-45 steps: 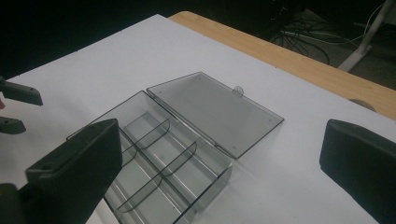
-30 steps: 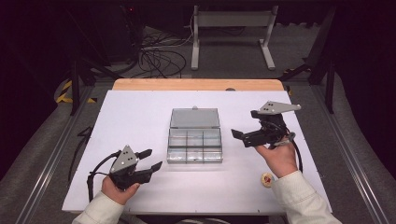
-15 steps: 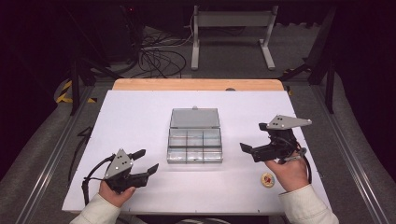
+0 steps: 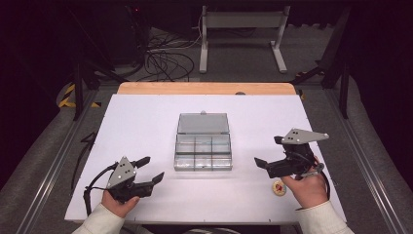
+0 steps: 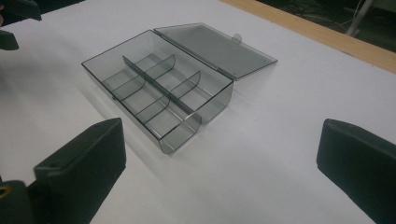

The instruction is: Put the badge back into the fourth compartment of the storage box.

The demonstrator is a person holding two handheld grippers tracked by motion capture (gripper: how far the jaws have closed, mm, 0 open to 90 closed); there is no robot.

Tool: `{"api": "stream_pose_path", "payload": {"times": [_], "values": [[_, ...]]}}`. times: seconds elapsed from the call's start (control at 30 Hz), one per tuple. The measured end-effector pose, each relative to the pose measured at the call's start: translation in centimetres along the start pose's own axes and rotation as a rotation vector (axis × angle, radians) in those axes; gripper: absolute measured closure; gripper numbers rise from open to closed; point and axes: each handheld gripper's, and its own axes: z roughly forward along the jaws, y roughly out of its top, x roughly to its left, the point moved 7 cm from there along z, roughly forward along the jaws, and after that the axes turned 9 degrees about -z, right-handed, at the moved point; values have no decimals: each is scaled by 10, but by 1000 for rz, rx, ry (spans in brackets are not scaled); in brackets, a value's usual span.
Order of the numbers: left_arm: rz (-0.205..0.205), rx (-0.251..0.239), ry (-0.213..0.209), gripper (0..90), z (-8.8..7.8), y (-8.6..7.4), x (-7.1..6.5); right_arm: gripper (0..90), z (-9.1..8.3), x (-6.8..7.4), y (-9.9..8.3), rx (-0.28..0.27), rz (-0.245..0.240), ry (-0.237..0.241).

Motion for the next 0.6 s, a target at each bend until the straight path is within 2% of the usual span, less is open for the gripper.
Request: {"api": "stream_pose_path", "payload": {"times": [0.27, 0.47, 0.6], "values": [[3, 1, 1, 301, 0, 0, 0, 30, -2, 5, -13, 38, 13, 2], [9, 0, 1, 299, 0, 0, -1, 47, -2, 9, -28, 105, -9, -15], [11, 3, 3, 300, 0, -1, -1, 58, -1, 11, -38, 136, -2, -9]]}}
